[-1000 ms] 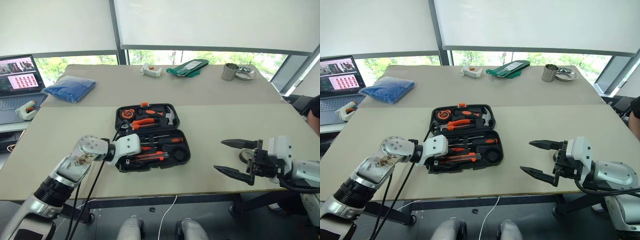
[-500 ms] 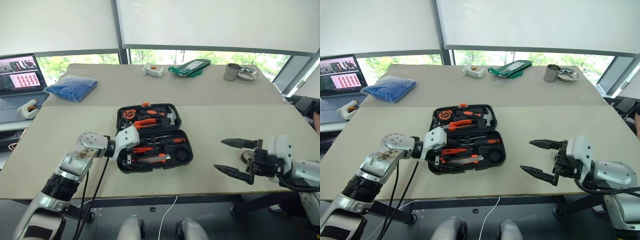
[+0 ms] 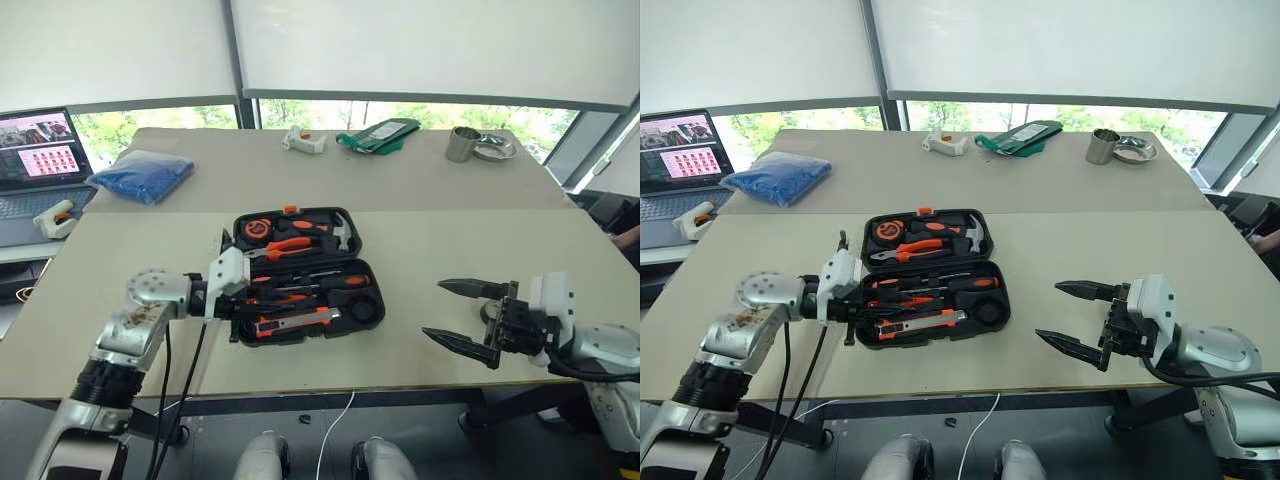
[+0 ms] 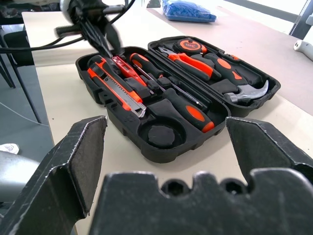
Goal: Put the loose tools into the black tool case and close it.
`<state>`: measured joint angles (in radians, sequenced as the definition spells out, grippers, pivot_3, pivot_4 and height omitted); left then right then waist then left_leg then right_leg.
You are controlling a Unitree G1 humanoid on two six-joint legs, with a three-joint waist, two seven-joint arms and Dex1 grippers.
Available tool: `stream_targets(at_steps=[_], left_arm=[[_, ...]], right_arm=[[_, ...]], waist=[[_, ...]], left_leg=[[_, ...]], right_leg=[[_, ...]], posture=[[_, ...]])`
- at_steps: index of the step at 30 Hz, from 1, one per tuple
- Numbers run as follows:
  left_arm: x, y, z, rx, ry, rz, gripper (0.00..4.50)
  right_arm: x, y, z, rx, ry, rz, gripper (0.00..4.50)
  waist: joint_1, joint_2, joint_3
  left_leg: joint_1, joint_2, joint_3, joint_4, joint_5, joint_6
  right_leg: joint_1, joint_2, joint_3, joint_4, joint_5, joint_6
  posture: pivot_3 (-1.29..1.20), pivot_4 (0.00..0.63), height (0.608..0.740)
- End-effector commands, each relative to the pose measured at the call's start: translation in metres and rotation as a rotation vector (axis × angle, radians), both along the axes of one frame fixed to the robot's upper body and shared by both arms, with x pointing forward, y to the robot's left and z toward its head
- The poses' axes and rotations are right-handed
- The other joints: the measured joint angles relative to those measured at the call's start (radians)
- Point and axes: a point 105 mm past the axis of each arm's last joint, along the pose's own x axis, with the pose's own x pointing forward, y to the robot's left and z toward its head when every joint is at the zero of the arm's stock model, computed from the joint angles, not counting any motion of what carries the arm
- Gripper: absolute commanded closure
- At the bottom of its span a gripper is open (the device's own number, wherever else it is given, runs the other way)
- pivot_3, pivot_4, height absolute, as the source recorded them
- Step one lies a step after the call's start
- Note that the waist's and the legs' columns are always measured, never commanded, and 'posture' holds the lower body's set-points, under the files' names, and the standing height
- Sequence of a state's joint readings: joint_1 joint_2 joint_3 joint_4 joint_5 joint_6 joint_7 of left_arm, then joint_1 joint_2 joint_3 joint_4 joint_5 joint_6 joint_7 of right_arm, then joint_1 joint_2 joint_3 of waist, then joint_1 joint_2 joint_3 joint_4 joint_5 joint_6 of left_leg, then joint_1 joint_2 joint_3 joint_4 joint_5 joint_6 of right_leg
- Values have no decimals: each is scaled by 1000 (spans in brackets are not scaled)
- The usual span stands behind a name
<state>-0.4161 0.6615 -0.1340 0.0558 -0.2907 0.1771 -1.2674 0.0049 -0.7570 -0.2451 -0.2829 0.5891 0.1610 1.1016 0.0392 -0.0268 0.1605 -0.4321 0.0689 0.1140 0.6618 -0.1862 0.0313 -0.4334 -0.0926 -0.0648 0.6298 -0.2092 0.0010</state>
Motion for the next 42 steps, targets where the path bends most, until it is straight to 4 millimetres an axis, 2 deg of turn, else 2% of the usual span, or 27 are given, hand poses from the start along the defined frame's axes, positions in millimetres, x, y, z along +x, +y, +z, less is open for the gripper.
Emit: stream_targets(at_steps=[1, 6, 9, 12, 13, 18, 21, 24, 25, 28, 31, 33, 35, 39, 42], left_arm=[[1, -6, -9, 55, -35, 14, 4482], [-2, -3, -28, 139, 28, 27, 4482], [14, 5, -41, 195, 76, 178, 4482], [10, 0, -53, 209, 187, 205, 4482], [7, -4, -53, 198, 205, 188, 4482], [7, -5, -51, 178, 146, 157, 4482], [18, -7, -26, 30, 34, 180, 4482], [22, -2, -2, -85, -60, 176, 3830], [20, -2, 4, -118, -84, 149, 3429], [18, 7, 30, -307, -152, 129, 2471], [18, 24, 29, -333, -140, 140, 1378], [14, 32, 28, -333, -132, 136, 844], [7, 40, 28, -332, -136, 116, 38], [-19, 52, 19, -310, -51, 50, 13], [-25, 54, 21, -354, -56, 36, 13]], right_arm=[[1, -1, 6, -4, -47, -11, 0], [3, -2, 5, -7, -60, -24, 0], [2, -1, 4, 0, -57, -27, 0], [-1, 3, -1, 12, -25, -15, 0], [-2, 5, -2, 18, -17, -13, 0], [-3, 7, -2, 29, -12, -26, 0], [-2, -1, 3, 36, -52, -74, 0], [-2, -21, 15, 70, -134, -170, 0], [-3, -28, 16, 74, -143, -202, 0], [-13, -57, 0, 28, -112, -321, 0], [-28, -93, -17, 5, -91, -494, 0], [-38, -110, -27, -15, -77, -581, 0], [-50, -126, -42, -33, -42, -666, 0], [-72, -152, -73, -130, 40, -852, 0], [-65, -145, -67, -134, 31, -859, 0]], waist=[[0, 0, 0], [-1, 1, 0], [1, 2, -1], [2, 2, -1], [2, 4, -3], [0, 11, -7], [2, 14, -8], [3, 13, -8], [2, 13, -8], [3, 12, -7], [4, 12, -7], [0, 12, -7], [-6, 12, -7], [-22, 12, -7], [-29, 15, -7]], left_leg=[[0, 0, 0, 0, 0, 0], [0, 0, 0, 0, 0, 0], [2, 0, 0, 0, 0, 0], [10, 0, -1, 0, -1, -1], [10, 0, -2, 0, -4, -7], [11, -1, -2, 0, -5, -8], [11, -2, -2, 0, -4, -7], [7, -2, -3, 0, -4, -6], [7, -2, -3, 0, -4, -6], [6, -2, -3, 0, -2, -3], [6, -2, -3, 0, -1, 0], [6, -2, -2, 0, -1, 1], [6, -2, -2, 0, -1, 1], [8, 0, -2, -1, -5, -6], [8, 0, -3, -3, -6, -6]], right_leg=[[0, 0, 0, 0, 0, 0], [0, 0, 0, 0, 0, 0], [2, 0, 0, 0, 0, 0], [10, 0, 0, 0, -2, -2], [11, 0, 0, -1, -2, -2], [11, -1, 1, 0, -2, -3], [11, -1, 1, 0, -2, -3], [9, -1, 0, -1, -2, -2], [9, -1, 0, -1, -2, -2], [9, 0, 0, -1, -2, -2], [9, -1, -1, -1, -3, 0], [9, -1, 0, -2, -4, 0], [9, -1, 1, -2, -4, 0], [9, -1, 1, -2, -5, -1], [8, -3, 1, -1, -5, -2]], posture=[[0, 150, 740], [0, 150, 740], [0, 150, 740], [0, 150, 740], [0, 150, 740], [0, 150, 740], [0, 150, 740], [0, 150, 740], [0, 150, 740], [0, 150, 740], [0, 150, 740], [0, 150, 740], [0, 150, 740], [0, 150, 740], [0, 150, 740]])
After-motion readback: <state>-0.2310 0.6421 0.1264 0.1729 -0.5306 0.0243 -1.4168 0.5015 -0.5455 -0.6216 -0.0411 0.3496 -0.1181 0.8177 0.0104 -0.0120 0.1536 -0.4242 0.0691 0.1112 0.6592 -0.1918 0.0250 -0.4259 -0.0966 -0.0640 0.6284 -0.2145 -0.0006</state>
